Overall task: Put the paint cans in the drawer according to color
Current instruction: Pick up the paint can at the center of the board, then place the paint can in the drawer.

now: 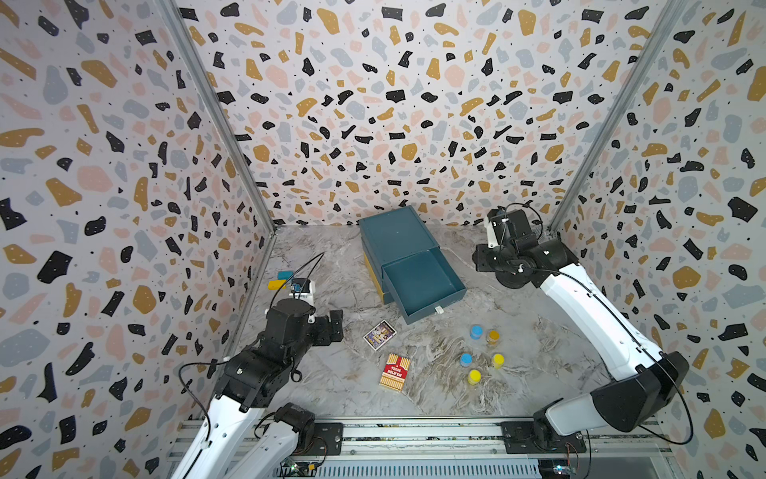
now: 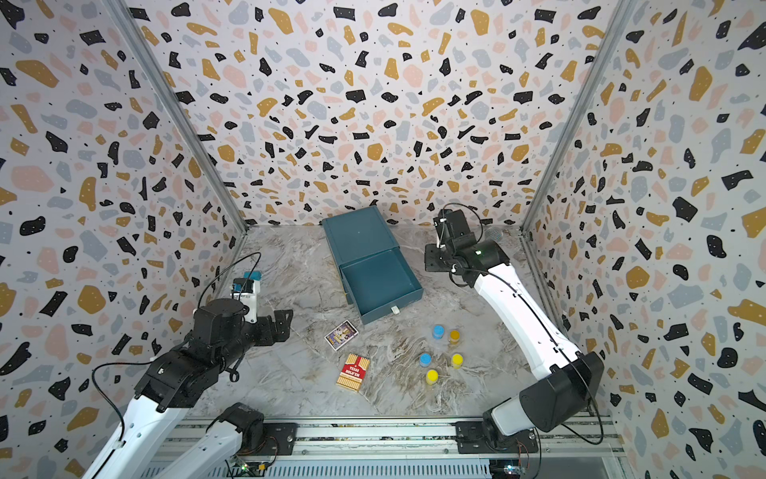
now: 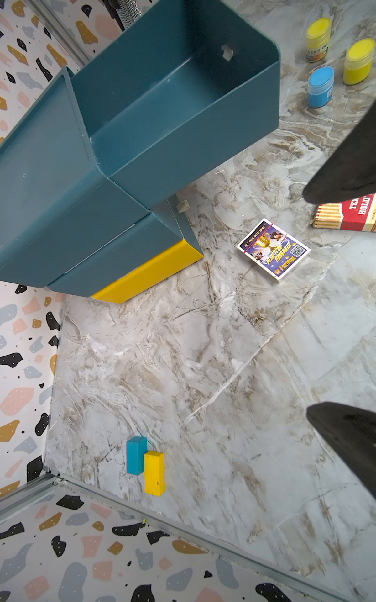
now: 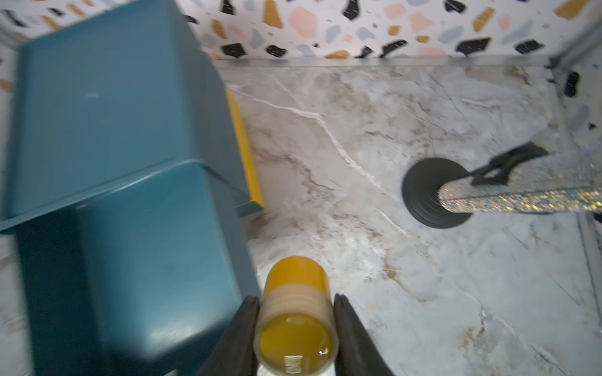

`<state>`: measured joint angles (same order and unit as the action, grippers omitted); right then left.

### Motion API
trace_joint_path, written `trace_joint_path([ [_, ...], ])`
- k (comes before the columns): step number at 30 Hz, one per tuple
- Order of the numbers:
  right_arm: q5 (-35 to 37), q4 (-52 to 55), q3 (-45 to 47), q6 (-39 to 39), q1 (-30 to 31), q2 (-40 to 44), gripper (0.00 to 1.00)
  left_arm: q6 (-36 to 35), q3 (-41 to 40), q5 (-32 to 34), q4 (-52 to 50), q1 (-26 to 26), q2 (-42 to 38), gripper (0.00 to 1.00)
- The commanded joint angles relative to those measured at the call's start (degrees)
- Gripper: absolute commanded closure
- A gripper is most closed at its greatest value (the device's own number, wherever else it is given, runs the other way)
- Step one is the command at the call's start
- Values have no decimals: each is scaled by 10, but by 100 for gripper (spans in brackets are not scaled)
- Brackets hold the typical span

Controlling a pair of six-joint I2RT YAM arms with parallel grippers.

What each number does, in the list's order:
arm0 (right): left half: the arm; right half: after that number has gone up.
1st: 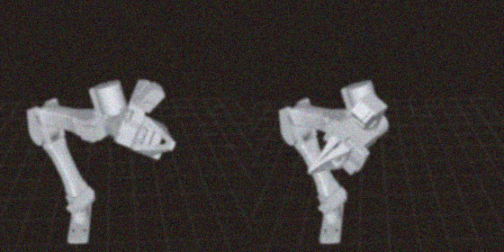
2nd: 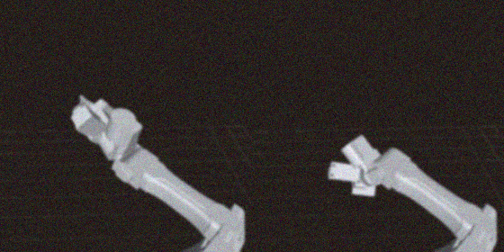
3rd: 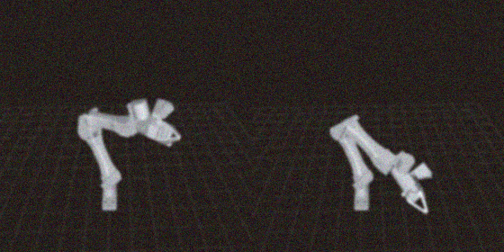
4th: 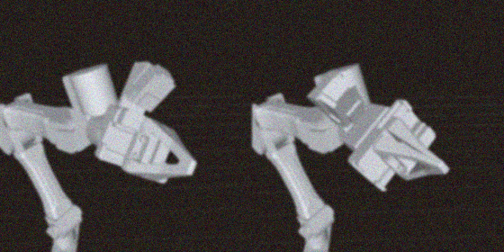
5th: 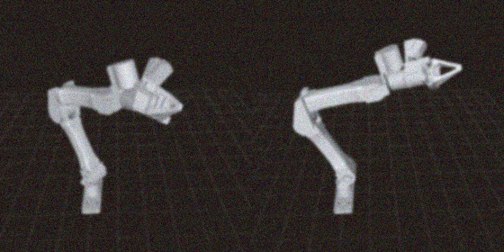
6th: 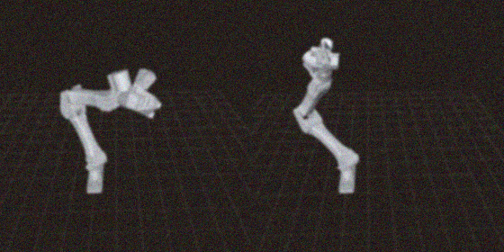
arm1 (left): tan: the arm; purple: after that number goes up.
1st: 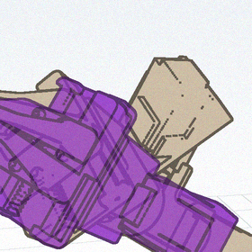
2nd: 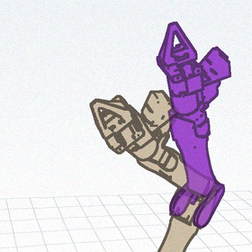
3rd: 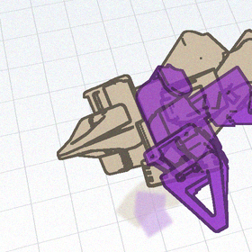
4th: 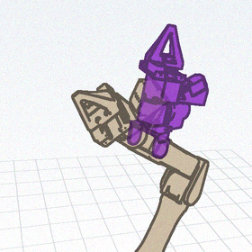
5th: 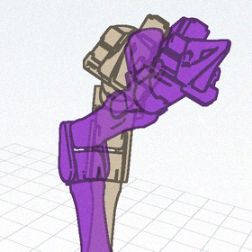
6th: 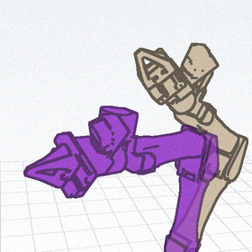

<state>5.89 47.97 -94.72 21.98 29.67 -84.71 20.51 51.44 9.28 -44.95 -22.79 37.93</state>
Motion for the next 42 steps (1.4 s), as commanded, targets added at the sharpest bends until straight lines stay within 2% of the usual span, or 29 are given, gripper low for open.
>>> trace_joint_path([
  [1,-17,75,-37,-13,32,-42,82,-7,-1,-4,16,2,-1,2],
  [8,-13,89,-81,-19,87,-118,82,-7,-2,-2,16,2,-2,2],
  [17,3,101,-103,-31,102,-177,80,-7,-2,0,16,2,-2,2],
  [20,5,102,-106,-33,103,-184,73,-6,-2,0,16,2,0,2],
  [24,6,102,-108,-34,105,-190,57,-7,-2,-1,16,2,0,2],
  [28,9,102,-114,-36,105,-191,47,-7,-2,-1,16,1,0,2],
  [31,11,105,-123,-38,105,-189,42,-7,-2,-1,16,1,0,2],
  [37,45,105,-123,-32,105,-131,45,-6,-2,1,16,1,-2,2],
  [39,83,100,-102,-30,102,-90,45,-6,-2,1,16,2,-1,2],
  [42,88,79,-37,-19,68,-23,46,-7,-2,1,16,1,-1,2],
])
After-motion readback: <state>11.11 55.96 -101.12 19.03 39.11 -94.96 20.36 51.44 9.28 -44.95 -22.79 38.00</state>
